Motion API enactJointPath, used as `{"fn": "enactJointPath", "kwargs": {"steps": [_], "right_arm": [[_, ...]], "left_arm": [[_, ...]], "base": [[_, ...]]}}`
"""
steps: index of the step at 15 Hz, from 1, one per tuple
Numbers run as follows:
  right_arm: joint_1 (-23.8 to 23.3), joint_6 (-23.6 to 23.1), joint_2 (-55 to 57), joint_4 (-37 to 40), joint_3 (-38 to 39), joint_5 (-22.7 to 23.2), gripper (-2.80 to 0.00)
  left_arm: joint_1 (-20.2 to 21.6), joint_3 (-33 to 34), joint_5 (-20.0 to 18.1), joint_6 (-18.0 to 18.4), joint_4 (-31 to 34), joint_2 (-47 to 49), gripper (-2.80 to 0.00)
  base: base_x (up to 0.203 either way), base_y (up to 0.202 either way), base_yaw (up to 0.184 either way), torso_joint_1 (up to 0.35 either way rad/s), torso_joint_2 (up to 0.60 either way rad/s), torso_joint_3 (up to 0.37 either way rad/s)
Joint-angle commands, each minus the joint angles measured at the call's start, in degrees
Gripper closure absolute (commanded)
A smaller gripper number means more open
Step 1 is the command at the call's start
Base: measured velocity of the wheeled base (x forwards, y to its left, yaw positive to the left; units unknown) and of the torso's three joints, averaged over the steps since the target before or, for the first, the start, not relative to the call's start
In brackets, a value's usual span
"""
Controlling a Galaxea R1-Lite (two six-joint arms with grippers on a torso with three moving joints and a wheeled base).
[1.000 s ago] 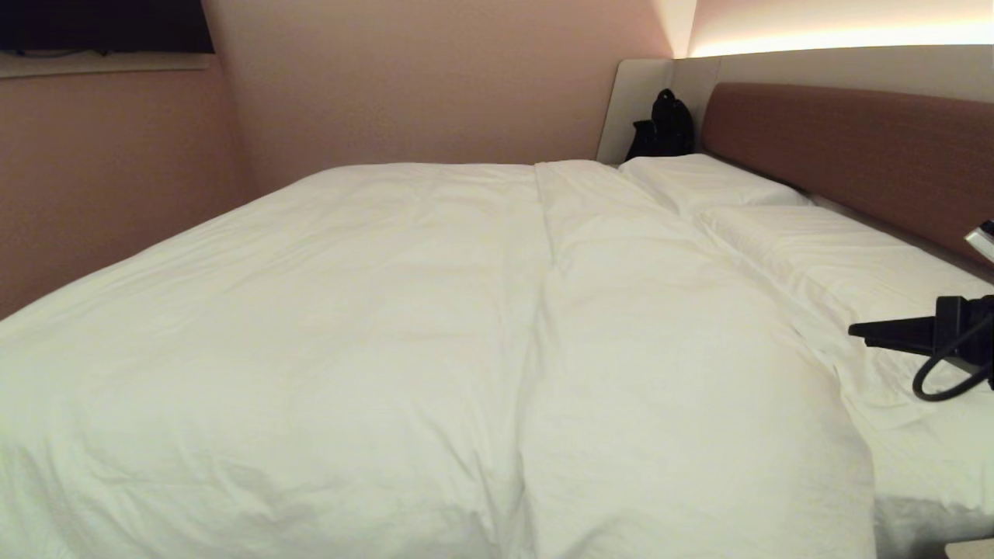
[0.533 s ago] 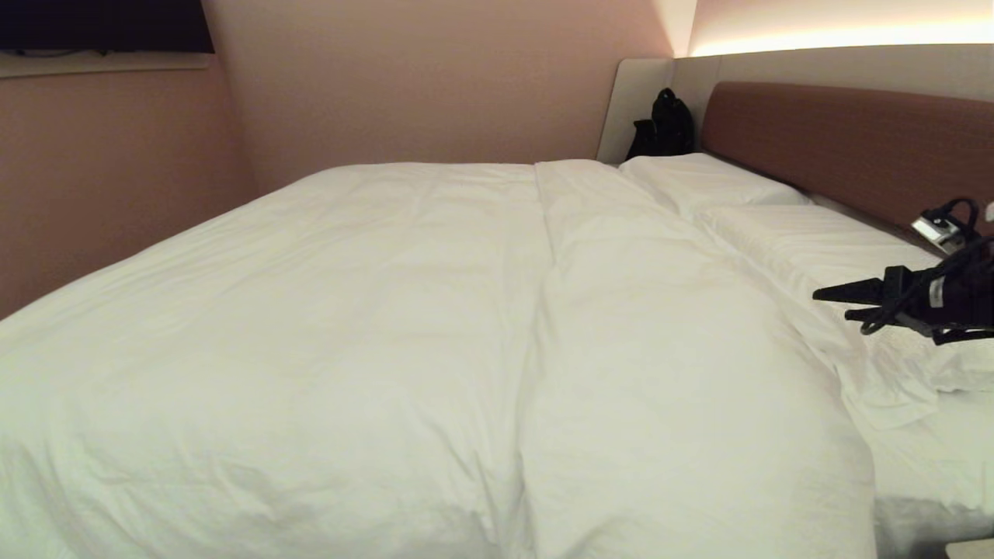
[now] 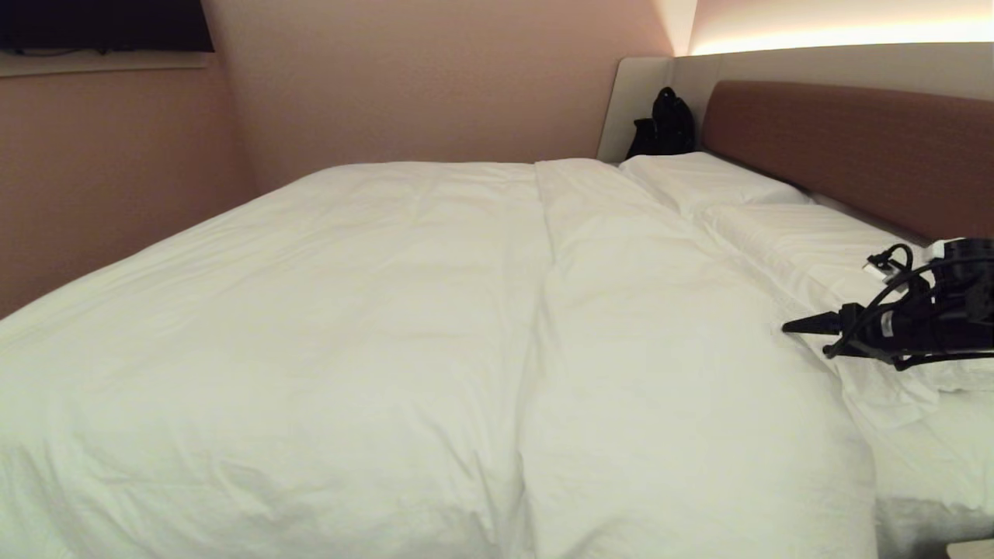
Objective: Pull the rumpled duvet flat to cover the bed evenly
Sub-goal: Flatten the corners of the folded blanket
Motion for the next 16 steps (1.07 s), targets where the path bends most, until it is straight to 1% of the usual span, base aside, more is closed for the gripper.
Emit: {"fn": "enactJointPath", "kwargs": {"steps": [1,3,5,9,16], "right_arm": [[-0.05,-3.63,0.10,0.04,2.00,0.47,-2.80],[0.02,-5.27,-0.42,0.11,2.84,0.80,-2.80],[0.04,-5.30,-1.66,0.11,2.92,1.49,-2.80],[0.20,-5.48,-5.85,1.75,4.52,7.06,-2.80],[0.39,-5.70,-2.32,1.60,4.52,7.01,-2.80]], "left_arm": [[0.01,0.01,0.00,-0.02,-0.03,-0.02,0.00],[0.01,0.01,0.00,-0.02,-0.03,-0.02,0.00],[0.01,0.01,0.00,-0.02,-0.03,-0.02,0.00],[0.01,0.01,0.00,-0.02,-0.03,-0.02,0.00],[0.01,0.01,0.00,-0.02,-0.03,-0.02,0.00]], "base": [[0.000,0.000,0.000,0.000,0.00,0.000],[0.000,0.000,0.000,0.000,0.00,0.000],[0.000,0.000,0.000,0.000,0.00,0.000],[0.000,0.000,0.000,0.000,0.00,0.000],[0.000,0.000,0.000,0.000,0.00,0.000]]}}
